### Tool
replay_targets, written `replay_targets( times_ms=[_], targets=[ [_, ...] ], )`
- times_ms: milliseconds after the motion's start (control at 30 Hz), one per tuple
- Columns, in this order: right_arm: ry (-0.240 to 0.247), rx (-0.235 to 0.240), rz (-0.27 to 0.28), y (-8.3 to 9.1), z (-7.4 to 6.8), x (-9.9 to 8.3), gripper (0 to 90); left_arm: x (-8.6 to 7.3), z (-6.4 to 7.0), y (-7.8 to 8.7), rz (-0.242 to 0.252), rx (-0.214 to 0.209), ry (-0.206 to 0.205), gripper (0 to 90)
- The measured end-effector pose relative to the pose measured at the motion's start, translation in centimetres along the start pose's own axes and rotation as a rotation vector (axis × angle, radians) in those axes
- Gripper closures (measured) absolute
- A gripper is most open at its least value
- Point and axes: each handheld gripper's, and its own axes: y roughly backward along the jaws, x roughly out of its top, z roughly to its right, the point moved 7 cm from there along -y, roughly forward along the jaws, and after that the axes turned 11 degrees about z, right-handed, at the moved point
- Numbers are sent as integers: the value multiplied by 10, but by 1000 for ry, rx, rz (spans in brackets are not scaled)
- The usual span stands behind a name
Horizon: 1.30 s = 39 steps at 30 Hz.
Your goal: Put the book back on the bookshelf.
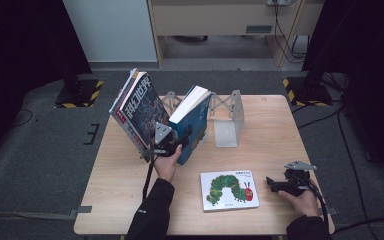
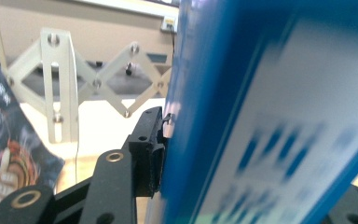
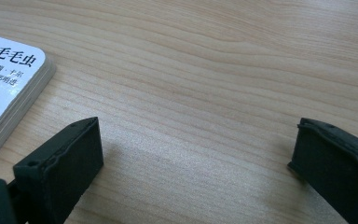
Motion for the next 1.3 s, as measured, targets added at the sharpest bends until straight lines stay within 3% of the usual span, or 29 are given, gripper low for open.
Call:
replay_targets(
  times_ms=[167,267,500,667,967,1100,1133,1233,1300],
  targets=[
    [1,1,0,0,0,0,22,-6,-2,1,8,9,-3,535],
    [0,-1,1,0,0,0,22,-7,-1,1,21,7,22,543],
    [0,0,0,0,0,0,21,-10,6,-3,47,32,37,548],
    [-2,-1,-1,0,0,0,21,-12,11,-8,68,64,27,546],
    [0,-2,2,-1,0,0,19,-14,14,-19,84,58,23,546],
    [-1,-3,1,0,0,0,19,-15,10,-16,74,53,19,541],
    [-1,-2,1,0,0,0,19,-17,9,-14,57,50,21,537],
    [0,-3,1,0,0,0,19,-29,7,-8,-45,37,-26,513],
    [0,-3,1,-1,0,0,19,-36,4,-2,-71,29,-16,505]
  ],
)
